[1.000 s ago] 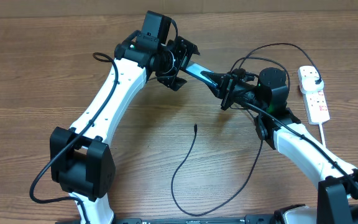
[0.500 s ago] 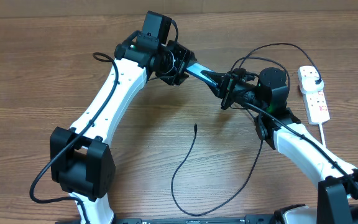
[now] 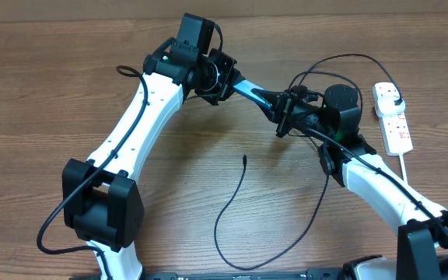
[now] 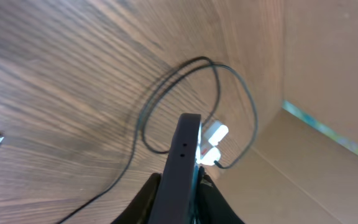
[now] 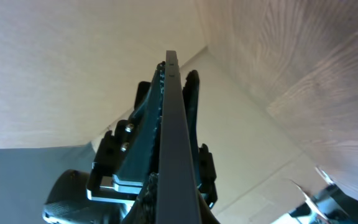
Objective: Plug charger to phone and switch on socket
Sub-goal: 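Bring the left gripper to the phone's top end near the right gripper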
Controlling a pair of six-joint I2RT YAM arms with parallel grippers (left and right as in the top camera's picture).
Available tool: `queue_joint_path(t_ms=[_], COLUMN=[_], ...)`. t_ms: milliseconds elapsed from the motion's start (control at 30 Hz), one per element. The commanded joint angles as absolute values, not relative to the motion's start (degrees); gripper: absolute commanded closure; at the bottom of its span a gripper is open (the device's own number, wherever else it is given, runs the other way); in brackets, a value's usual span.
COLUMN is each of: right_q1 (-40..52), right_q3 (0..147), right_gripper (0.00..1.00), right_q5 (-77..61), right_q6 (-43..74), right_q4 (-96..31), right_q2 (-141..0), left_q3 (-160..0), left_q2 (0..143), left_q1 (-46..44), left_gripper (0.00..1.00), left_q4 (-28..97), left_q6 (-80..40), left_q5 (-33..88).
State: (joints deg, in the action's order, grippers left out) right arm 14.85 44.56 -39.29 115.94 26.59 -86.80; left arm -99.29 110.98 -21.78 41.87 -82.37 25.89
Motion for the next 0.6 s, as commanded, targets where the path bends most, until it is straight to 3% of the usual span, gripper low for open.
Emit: queue_joint_path(t_ms=[0, 200, 367, 567], right_q1=[15.4, 15.4, 15.4, 15.4], right_q3=[45.4, 45.4, 45.4, 45.4], right_gripper=[0.96, 0.96, 0.96, 0.87], right_q5=[-42.1, -42.2, -42.2, -42.1], right_q6=[123.0, 123.0, 123.0, 123.0], right_q4=[28.3, 28.3, 28.3, 28.3], right_q2=[-86.4, -86.4, -86.4, -86.4], left_q3=[-99.7, -99.7, -99.7, -99.7], left_q2=[110.2, 110.3, 110.3, 110.3], left_q1=[-22.9, -23.1, -23.1, -23.1], left_gripper=[0.88, 0.96, 0.96, 0.96], left_q4=[43.5, 43.5, 43.5, 43.5], left_q6=[-80.7, -80.7, -80.1, -78.1], left_q5=[24.9, 24.8, 24.8, 24.9])
